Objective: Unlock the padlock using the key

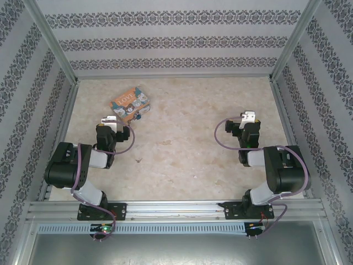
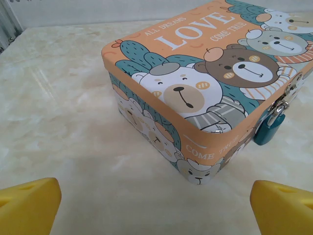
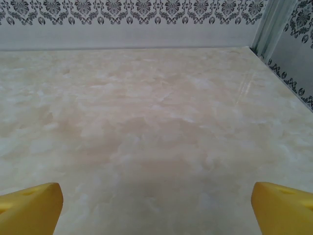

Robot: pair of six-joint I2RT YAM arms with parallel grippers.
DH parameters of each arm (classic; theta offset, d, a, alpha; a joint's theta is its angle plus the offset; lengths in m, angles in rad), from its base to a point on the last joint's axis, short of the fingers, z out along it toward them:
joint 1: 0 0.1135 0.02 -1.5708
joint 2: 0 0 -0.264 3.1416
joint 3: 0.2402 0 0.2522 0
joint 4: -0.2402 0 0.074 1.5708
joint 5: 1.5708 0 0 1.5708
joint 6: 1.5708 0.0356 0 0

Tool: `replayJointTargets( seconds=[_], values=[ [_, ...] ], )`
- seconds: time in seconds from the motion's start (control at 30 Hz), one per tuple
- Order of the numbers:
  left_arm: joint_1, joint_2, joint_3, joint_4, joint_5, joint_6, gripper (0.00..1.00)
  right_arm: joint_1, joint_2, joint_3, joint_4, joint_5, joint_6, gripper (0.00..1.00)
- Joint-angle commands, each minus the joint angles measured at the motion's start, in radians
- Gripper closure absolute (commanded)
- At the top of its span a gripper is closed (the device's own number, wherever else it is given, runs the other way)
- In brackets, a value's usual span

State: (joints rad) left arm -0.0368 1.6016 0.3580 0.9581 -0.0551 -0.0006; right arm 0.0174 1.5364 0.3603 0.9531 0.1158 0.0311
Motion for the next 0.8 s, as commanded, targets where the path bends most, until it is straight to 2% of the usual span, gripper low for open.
replayJointTargets(
  seconds=[0.0, 0.77],
  values=[
    [0.012, -0.004, 0.007, 0.039, 0.024, 0.020, 0.01, 0.008, -0.007, 0.003, 0.016, 0.015, 0.020, 0.02],
    [0.014, -0.005, 0.018, 0.020, -0.005, 0.008, 0.01, 0.009, -0.007, 0.003, 0.016, 0.014, 0.020, 0.01]
  ],
)
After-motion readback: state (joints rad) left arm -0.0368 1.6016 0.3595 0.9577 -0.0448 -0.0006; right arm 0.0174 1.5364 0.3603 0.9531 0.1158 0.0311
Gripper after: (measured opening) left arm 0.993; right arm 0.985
